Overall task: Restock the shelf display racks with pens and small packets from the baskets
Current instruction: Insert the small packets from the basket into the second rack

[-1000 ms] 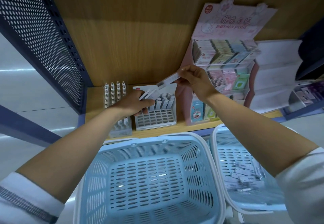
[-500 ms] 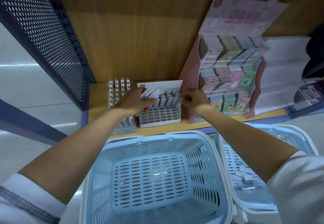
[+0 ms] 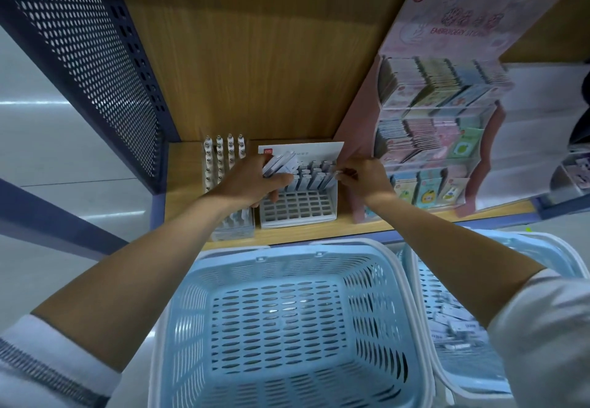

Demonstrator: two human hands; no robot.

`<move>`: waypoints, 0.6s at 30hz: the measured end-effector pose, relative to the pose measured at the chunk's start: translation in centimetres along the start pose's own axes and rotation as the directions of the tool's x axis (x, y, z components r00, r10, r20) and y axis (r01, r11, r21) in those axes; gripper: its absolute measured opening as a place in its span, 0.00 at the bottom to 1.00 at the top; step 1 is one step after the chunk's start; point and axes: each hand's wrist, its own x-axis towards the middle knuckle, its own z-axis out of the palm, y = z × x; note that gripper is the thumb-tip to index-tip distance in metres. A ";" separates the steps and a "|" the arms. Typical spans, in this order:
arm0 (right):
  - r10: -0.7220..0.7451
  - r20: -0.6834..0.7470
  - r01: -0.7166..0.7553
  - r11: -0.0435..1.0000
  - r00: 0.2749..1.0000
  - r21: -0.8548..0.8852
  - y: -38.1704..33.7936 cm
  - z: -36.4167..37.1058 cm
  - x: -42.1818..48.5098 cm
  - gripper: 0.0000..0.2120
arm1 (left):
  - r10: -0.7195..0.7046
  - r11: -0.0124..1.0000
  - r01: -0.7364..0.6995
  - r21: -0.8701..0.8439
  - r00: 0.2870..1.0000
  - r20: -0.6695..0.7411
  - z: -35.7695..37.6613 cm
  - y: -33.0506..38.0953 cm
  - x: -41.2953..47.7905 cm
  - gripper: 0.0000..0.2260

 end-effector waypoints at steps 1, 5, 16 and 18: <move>-0.003 0.001 0.003 1.000 1.000 0.014 0.1 0.0 0.0 0.06 | -0.002 1.000 0.002 -0.005 1.000 0.000 0.0 0.0 0.0 0.08; -0.035 0.050 0.034 0.999 0.998 0.029 0.3 -0.1 0.2 0.07 | -0.002 1.000 0.002 -0.018 1.000 -0.003 0.1 0.0 0.0 0.07; -0.048 -0.004 0.048 0.999 0.999 0.002 0.8 0.5 0.0 0.07 | 0.001 1.000 -0.001 -0.006 1.000 -0.008 0.1 -0.1 0.2 0.09; -0.018 0.027 0.017 1.000 0.999 0.015 0.7 0.7 0.0 0.07 | 0.007 1.000 -0.007 -0.008 1.000 -0.011 0.1 0.0 0.2 0.09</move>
